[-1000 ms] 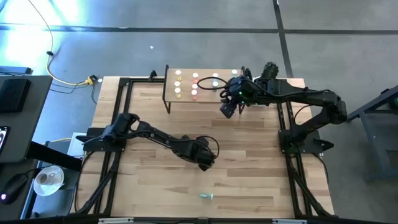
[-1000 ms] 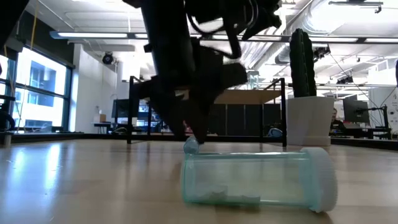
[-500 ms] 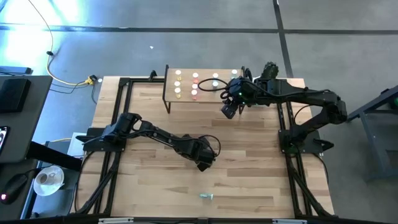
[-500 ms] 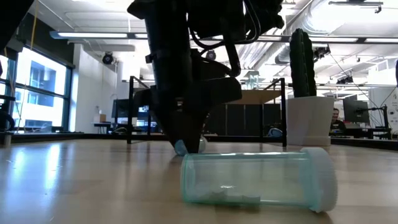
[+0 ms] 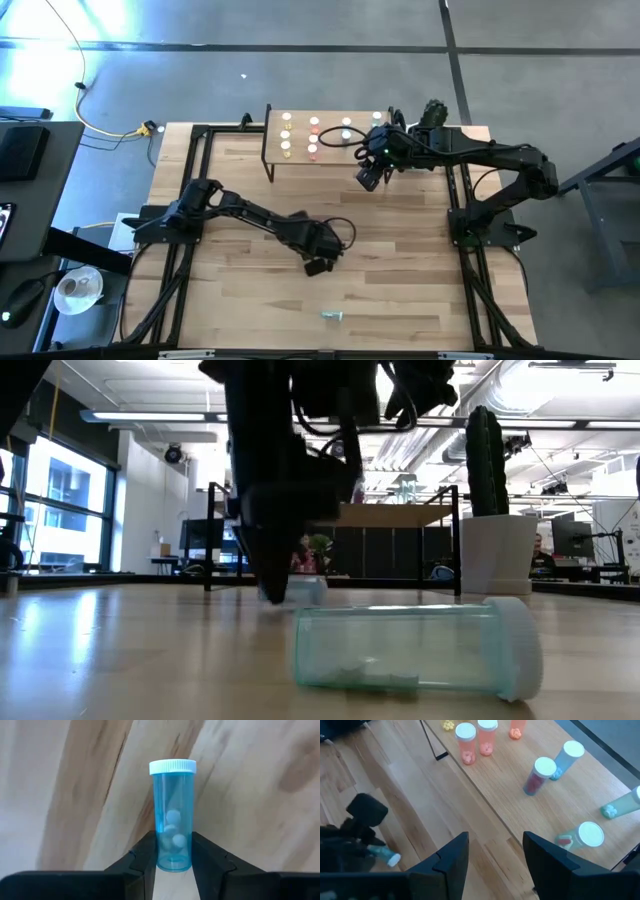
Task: Pick and place medicine bottles onto shelf by color
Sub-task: Put the blue pill bottle on the shelf aligned with the other blue pill bottles
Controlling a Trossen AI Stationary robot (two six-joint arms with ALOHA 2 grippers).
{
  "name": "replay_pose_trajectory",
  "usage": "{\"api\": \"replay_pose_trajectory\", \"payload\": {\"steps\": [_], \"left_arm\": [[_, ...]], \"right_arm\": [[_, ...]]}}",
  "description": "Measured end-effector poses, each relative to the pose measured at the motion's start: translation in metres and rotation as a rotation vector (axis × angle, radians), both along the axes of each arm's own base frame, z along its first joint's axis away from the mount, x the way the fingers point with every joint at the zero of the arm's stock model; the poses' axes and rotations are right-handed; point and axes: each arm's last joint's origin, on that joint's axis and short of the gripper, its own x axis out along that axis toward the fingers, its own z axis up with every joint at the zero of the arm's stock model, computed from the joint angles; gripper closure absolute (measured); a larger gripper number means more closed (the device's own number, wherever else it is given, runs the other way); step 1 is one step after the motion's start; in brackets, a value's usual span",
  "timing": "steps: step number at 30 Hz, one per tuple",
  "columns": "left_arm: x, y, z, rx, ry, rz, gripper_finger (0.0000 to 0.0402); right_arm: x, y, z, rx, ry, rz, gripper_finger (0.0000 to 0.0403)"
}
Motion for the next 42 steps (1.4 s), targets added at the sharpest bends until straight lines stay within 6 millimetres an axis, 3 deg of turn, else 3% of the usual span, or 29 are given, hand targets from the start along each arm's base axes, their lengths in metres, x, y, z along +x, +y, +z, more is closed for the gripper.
{"api": "replay_pose_trajectory", "payload": {"steps": [9, 15, 22, 26, 35, 42], "left_arm": [[-0.027, 0.003, 0.041, 0.123, 0.052, -0.108, 0.0311], [-0.067, 0.007, 0.054, 0.113, 0.015, -0.083, 0.0311], [-0.111, 0.014, 0.061, 0.077, -0.199, -0.004, 0.0311], [-0.126, 0.015, 0.063, 0.056, -0.361, 0.003, 0.0311], [-0.127, 0.013, 0.074, 0.07, -0.75, -0.111, 0.0311], [-0.12, 0.015, 0.078, 0.125, -0.855, -0.205, 0.0311]], "right_arm": [[0.0, 0.0, 0.0, 0.004, 0.008, 0.01, 0.0224], [0.0, 0.0, 0.0, 0.002, 0.001, 0.011, 0.0224], [0.006, 0.001, 0.004, 0.03, -0.073, 0.046, 0.0224], [0.011, 0.004, 0.008, 0.101, -0.149, 0.139, 0.0224], [0.024, 0.008, 0.014, 0.147, -0.263, 0.361, 0.0224], [0.035, 0.008, 0.007, 0.127, -0.26, 0.417, 0.0224]]}}
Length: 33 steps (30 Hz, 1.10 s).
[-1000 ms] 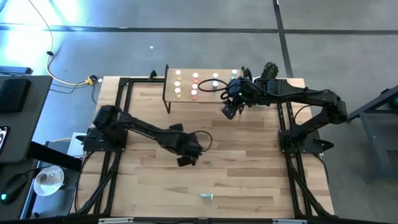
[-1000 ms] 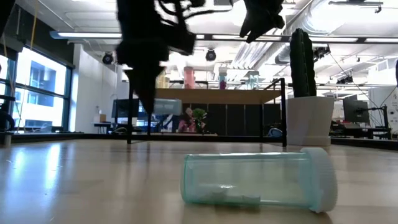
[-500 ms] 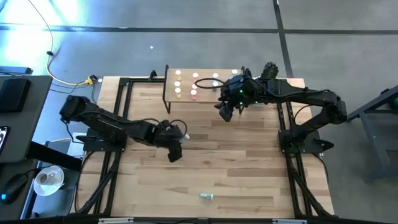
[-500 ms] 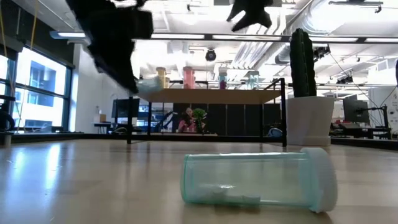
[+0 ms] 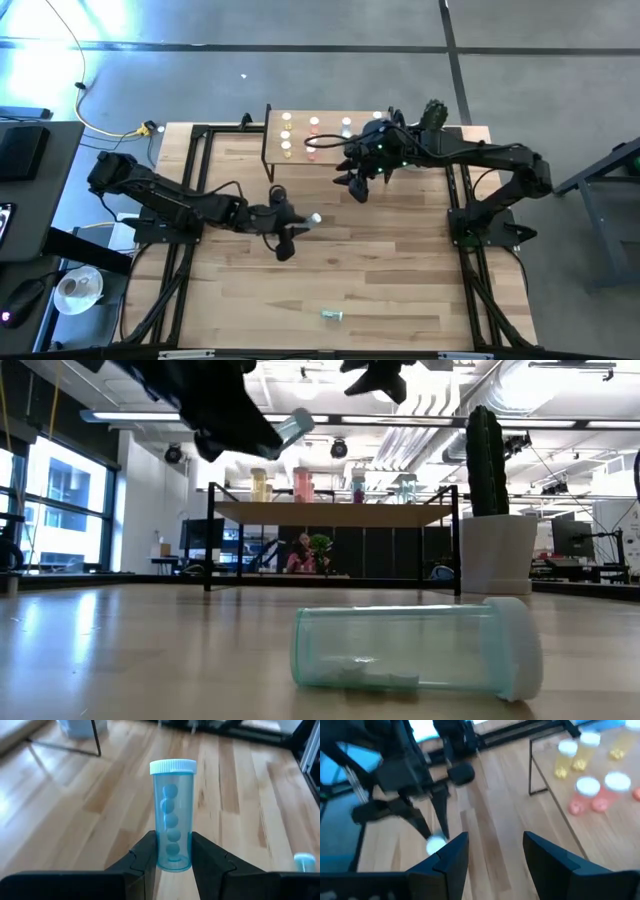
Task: Pick and place medicine bottles onto shelf by color
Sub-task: Put the blue pill bottle on the shelf aligned with the other blue pill bottles
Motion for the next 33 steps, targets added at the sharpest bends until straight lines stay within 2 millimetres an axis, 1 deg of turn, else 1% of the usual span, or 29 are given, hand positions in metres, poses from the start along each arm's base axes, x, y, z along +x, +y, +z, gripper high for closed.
{"api": "replay_pose_trajectory", "payload": {"steps": [5, 11, 18, 22, 27, 33], "left_arm": [[0.005, 0.005, 0.008, 0.046, -0.08, -0.01, 0.0308], [0.01, 0.014, 0.016, 0.083, -0.164, -0.027, 0.0306], [0.013, 0.021, 0.023, 0.157, -0.22, -0.043, 0.0306], [0.014, 0.026, 0.026, 0.195, -0.238, -0.041, 0.0305], [0.015, 0.032, 0.031, 0.26, -0.267, -0.045, 0.0305], [0.016, 0.038, 0.035, 0.262, -0.31, -0.046, 0.0305]], "right_arm": [[0.007, 0.009, -0.005, -0.045, 0.005, 0.065, 0.0224], [0.016, 0.023, -0.003, -0.144, -0.057, 0.173, 0.0224], [0.017, 0.035, -0.003, -0.208, -0.076, 0.262, 0.0224], [0.017, 0.039, -0.002, -0.186, -0.087, 0.309, 0.0224], [0.017, 0.039, -0.002, -0.187, -0.087, 0.308, 0.0224], [0.017, 0.038, -0.002, -0.199, -0.084, 0.291, 0.0224]]}}
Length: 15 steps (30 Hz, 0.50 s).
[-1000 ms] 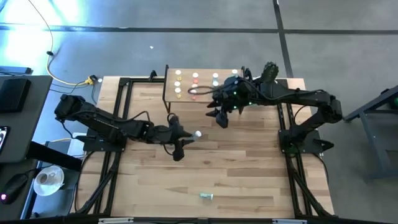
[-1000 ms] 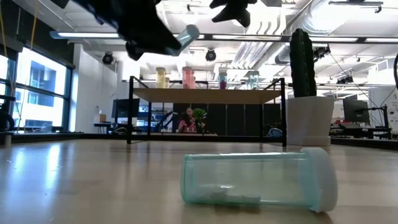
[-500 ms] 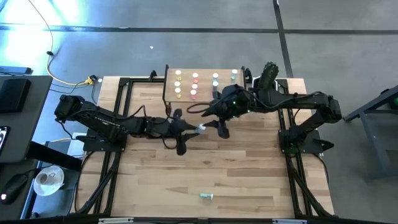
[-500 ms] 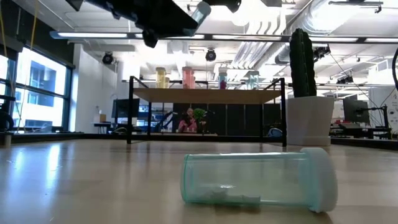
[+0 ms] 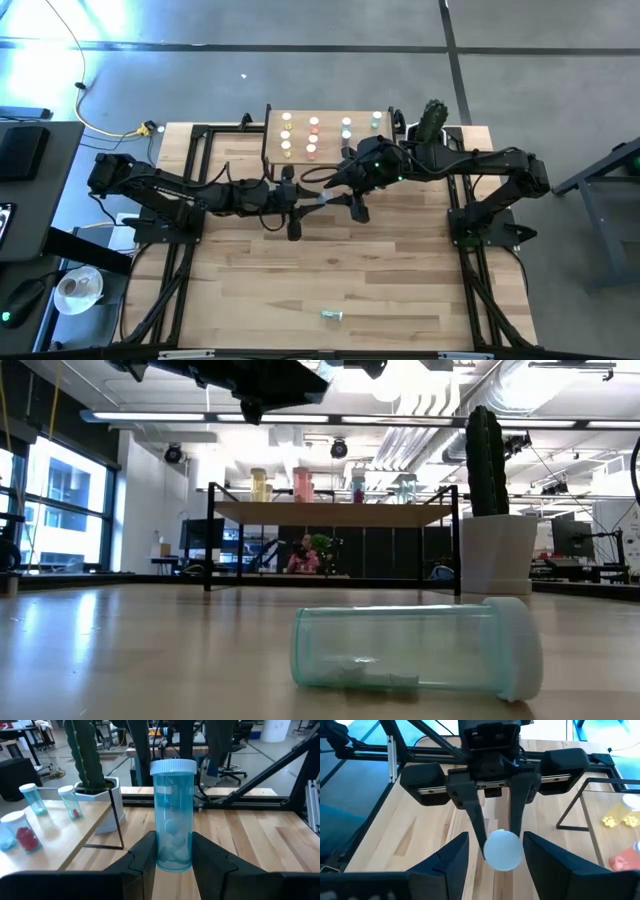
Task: Pick and place medicine bottles onto shelf by color
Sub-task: Put the blue pill bottle on the shelf aligned with the other blue pill bottles
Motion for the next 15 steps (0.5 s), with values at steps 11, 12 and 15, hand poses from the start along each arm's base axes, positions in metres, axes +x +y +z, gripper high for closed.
{"api": "replay_pose_trajectory", "payload": {"steps": [11, 12, 15], "left_arm": [[0.0004, 0.0081, 0.0032, 0.001, -0.031, -0.011, 0.0305], [0.0003, 0.0083, 0.0032, 0.001, -0.031, -0.011, 0.0305], [0.0002, 0.0105, 0.0032, 0.001, -0.031, -0.004, 0.0305]], "right_arm": [[0.0001, -0.0018, -0.0001, -0.036, 0.0, -0.04, 0.0224], [0.0001, -0.0018, -0.0001, -0.036, 0.0, -0.04, 0.0225], [0.0001, -0.0018, -0.0001, -0.035, 0.0, -0.04, 0.0236]]}}
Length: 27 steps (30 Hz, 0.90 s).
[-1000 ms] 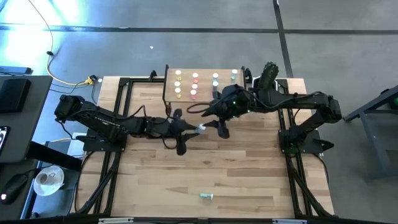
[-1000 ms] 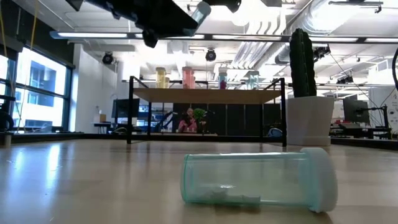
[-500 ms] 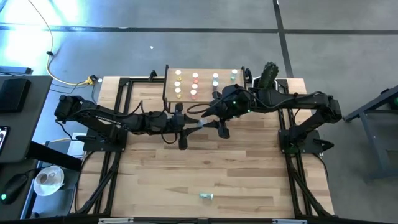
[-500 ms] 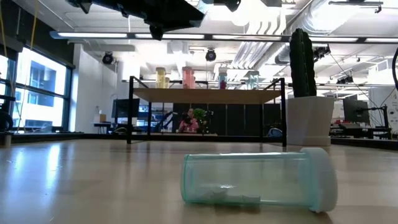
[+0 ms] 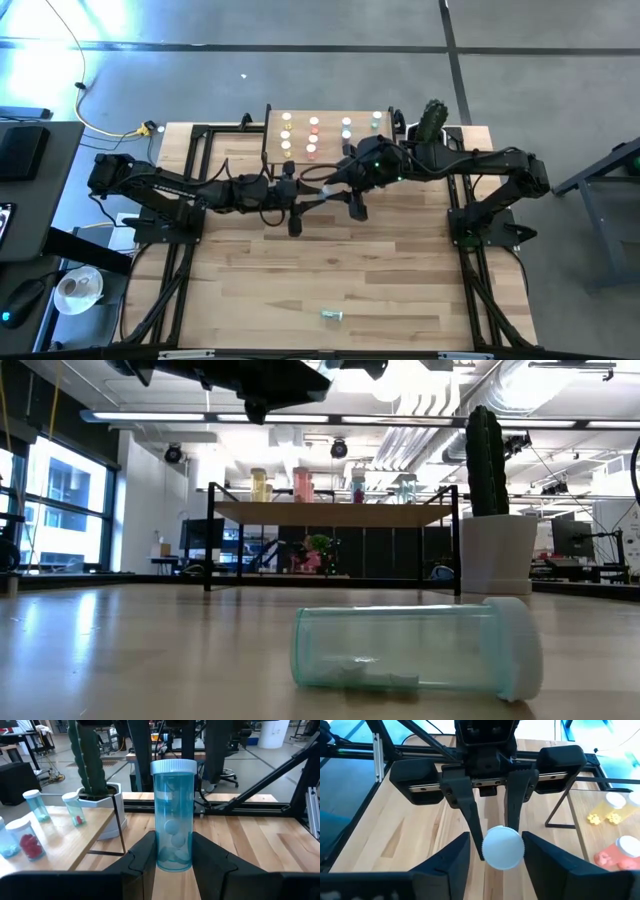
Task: Pick and place medicine bottles onto shelf by color
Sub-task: Put the blue pill bottle on the shelf aligned with the other blue pill bottles
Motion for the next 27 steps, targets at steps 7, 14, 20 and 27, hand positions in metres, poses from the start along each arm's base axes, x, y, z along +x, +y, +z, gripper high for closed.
{"api": "replay_pose_trajectory", "payload": {"steps": [7, 14, 20, 27], "left_arm": [[-0.0004, 0.0054, -0.0004, -0.001, 0.003, 0.008, 0.0304], [-0.0006, 0.0066, -0.0017, -0.002, 0.012, 0.016, 0.0304], [-0.0007, 0.0071, -0.0019, 0.029, 0.024, 0.019, 0.0298], [-0.0009, 0.0076, -0.0003, 0.018, 0.012, 0.03, 0.0244]], "right_arm": [[0.0024, -0.0009, -0.0022, -0.003, 0.004, -0.01, 0.0289], [0.0053, -0.0012, -0.0053, -0.008, 0.012, -0.019, 0.0296], [0.0055, -0.0015, -0.0058, -0.018, 0.016, -0.035, 0.0295], [0.001, -0.0027, -0.0032, -0.017, 0.023, -0.096, 0.0295]]}}
